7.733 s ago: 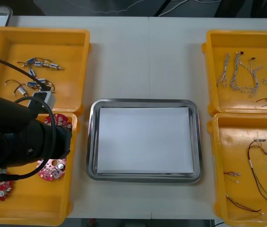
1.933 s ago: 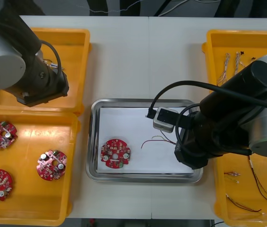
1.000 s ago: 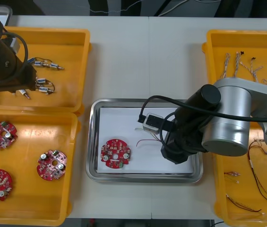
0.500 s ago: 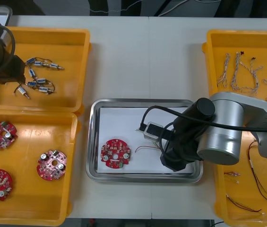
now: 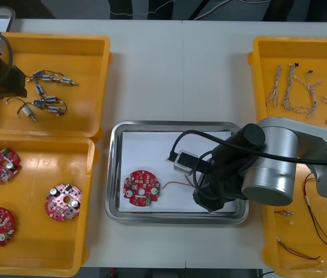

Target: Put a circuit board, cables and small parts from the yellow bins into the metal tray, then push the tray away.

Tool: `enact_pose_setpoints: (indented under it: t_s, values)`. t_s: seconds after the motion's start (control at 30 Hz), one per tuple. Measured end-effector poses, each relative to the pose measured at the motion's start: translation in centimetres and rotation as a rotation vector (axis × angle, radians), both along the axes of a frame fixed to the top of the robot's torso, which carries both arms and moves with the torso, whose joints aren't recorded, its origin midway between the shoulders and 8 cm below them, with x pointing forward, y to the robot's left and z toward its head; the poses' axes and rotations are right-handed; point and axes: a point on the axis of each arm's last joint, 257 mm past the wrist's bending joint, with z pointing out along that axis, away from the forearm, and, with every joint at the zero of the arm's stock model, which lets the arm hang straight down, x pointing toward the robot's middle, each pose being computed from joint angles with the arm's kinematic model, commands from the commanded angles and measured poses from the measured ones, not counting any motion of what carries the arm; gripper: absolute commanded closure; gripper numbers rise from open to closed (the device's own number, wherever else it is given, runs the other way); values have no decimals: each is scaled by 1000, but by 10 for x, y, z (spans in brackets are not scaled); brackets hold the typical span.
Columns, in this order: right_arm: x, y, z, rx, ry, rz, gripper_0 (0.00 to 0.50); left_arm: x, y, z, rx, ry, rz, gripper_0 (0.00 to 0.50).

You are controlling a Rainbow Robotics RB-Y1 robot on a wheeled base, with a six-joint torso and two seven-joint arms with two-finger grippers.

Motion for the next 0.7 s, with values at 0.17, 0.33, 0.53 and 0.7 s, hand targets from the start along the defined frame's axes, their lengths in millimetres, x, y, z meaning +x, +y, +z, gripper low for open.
enact_pose_setpoints:
  t_s: [0.17,0.33,0.53,0.7]
  values:
    - [1,0,0,0,-2,-2,0,5,14,-8,-14,-7,39,0]
    - [4,-1,1,-2,-15,-9,0,8,22,-13,-23,-12,62,0]
    - [3,-2,4,-7,-12,-17,0,15,22,-11,-29,-42,59,0]
    - [-10,-4,14,-13,41,-26,0,23,21,-16,-36,-83,51,0]
